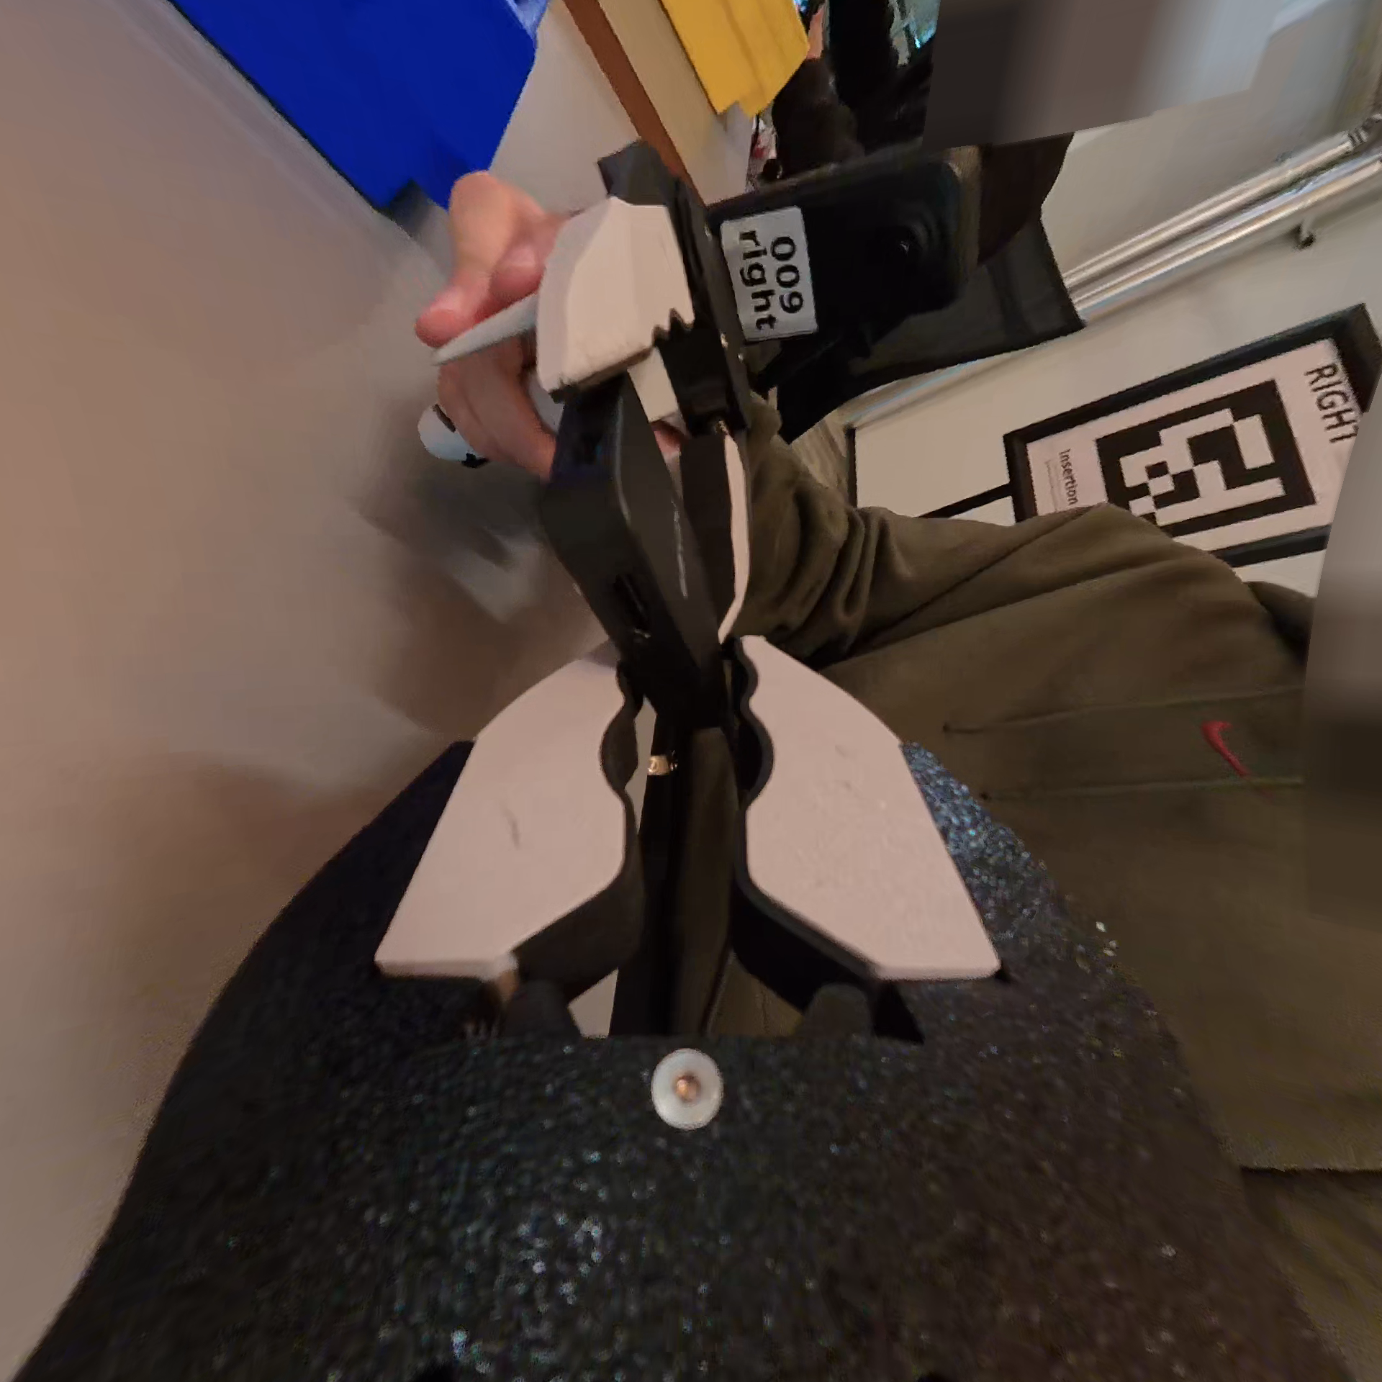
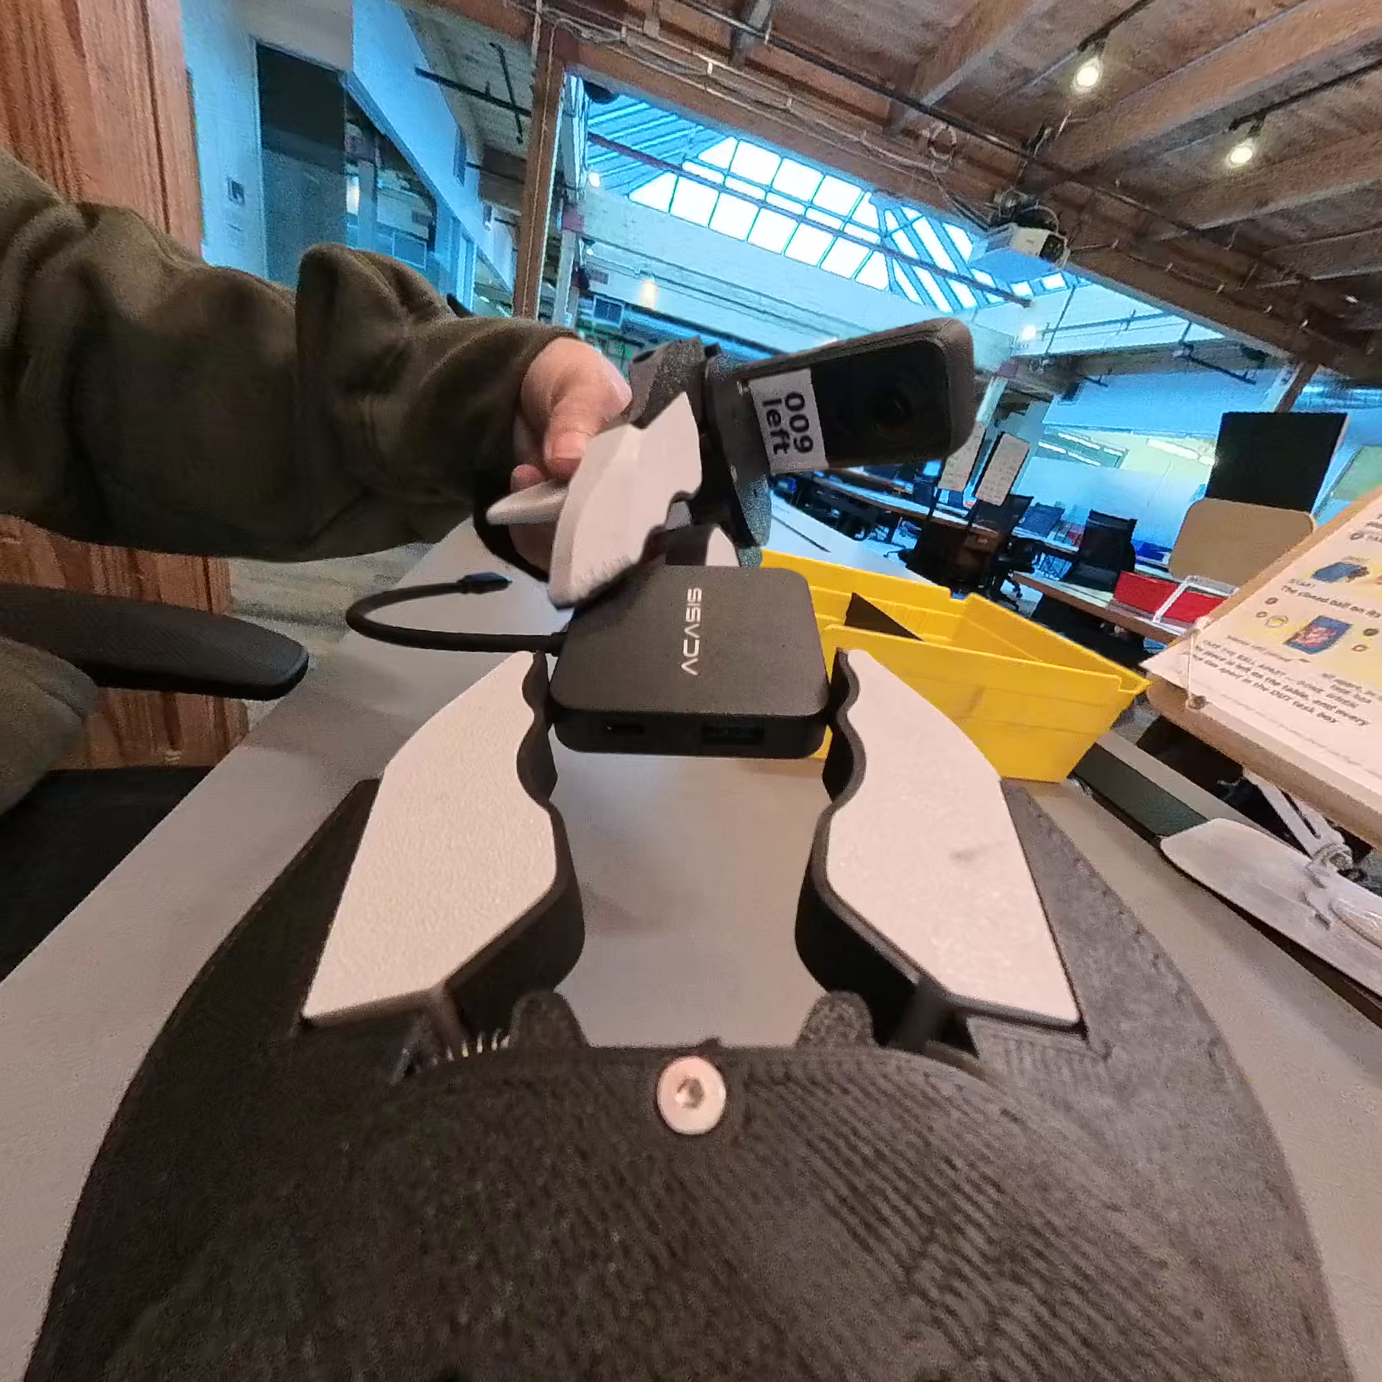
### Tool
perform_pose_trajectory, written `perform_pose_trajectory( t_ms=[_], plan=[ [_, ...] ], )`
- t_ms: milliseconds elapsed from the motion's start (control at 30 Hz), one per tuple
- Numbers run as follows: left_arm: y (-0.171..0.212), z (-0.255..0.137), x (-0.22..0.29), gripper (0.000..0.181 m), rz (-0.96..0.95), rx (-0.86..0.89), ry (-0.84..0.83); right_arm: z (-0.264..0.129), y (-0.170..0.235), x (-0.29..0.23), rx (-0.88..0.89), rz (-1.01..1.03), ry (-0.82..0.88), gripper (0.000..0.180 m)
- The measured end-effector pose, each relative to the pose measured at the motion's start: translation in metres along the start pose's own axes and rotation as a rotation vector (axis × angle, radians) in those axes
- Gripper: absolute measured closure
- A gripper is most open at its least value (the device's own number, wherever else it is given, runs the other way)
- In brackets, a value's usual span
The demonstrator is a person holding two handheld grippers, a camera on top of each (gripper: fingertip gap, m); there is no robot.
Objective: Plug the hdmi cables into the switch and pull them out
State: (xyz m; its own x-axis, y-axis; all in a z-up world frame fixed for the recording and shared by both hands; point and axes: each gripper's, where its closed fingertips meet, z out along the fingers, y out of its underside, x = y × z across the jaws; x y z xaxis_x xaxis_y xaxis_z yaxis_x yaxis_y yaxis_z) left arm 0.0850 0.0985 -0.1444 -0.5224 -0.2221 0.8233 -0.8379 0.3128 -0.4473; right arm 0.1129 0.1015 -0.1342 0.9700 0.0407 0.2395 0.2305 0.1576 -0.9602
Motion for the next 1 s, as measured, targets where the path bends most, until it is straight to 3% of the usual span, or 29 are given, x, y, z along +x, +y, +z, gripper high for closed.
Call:
perform_pose_trajectory(
  t_ms=[233, 567, 1000],
  plan=[
    [-0.001, 0.002, -0.018, 0.164, -0.106, 0.027, -0.095, 0.000, 0.024, 0.004, -0.124, -0.058, 0.039, 0.108],
    [-0.008, 0.006, -0.013, 0.167, -0.167, 0.093, -0.021, 0.002, 0.030, 0.007, -0.126, -0.048, 0.079, 0.105],
    [-0.005, 0.010, -0.030, 0.167, -0.194, 0.099, -0.106, 0.005, 0.043, 0.009, -0.197, -0.089, 0.092, 0.103]
  ],
)
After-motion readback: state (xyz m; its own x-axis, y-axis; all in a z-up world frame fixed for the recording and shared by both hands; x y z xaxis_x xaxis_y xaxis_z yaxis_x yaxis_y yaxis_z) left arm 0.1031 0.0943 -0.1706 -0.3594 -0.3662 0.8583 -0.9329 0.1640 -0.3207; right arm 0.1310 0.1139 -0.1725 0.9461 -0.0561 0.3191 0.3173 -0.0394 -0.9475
